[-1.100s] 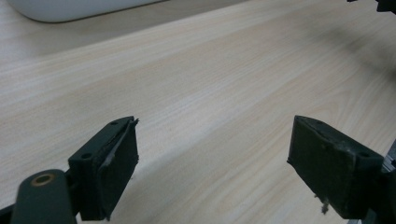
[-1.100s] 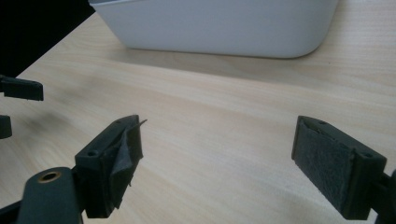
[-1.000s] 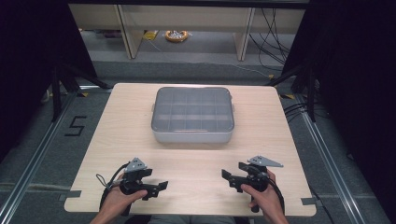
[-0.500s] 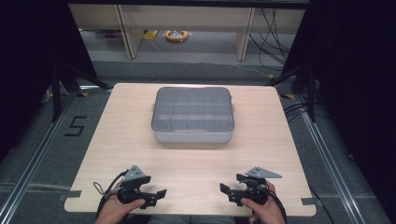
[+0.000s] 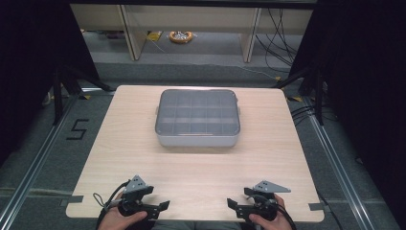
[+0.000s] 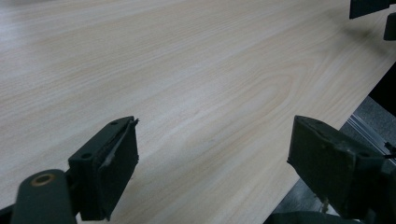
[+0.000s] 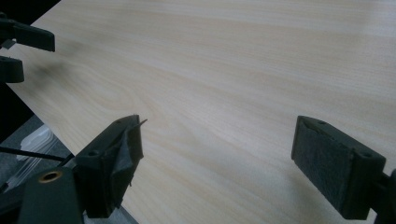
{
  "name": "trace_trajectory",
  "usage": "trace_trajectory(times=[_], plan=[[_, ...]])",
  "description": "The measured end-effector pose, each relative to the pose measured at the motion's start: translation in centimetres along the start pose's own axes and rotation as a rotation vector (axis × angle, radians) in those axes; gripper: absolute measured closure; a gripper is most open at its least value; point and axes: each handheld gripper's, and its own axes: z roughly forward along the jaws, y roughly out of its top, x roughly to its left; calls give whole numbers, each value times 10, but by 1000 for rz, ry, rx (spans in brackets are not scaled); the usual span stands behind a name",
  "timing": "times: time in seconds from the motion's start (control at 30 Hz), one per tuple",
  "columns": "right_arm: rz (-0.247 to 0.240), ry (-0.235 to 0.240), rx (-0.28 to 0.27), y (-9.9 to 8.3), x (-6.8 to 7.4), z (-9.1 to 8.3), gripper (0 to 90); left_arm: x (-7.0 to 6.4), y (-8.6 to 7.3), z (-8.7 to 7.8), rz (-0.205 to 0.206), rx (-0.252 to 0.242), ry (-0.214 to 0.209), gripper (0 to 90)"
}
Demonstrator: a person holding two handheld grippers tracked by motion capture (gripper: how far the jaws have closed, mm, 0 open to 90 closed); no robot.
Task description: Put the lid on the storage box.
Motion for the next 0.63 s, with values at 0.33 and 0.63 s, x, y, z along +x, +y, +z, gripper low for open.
trace_trajectory(times=[0.33, 0.63], plan=[[29, 1, 21, -2, 3, -1, 174, 2, 0, 0, 14, 17, -7, 151], [18, 5, 15, -2, 2, 0, 173, 4, 1, -1, 25, 34, -10, 151]])
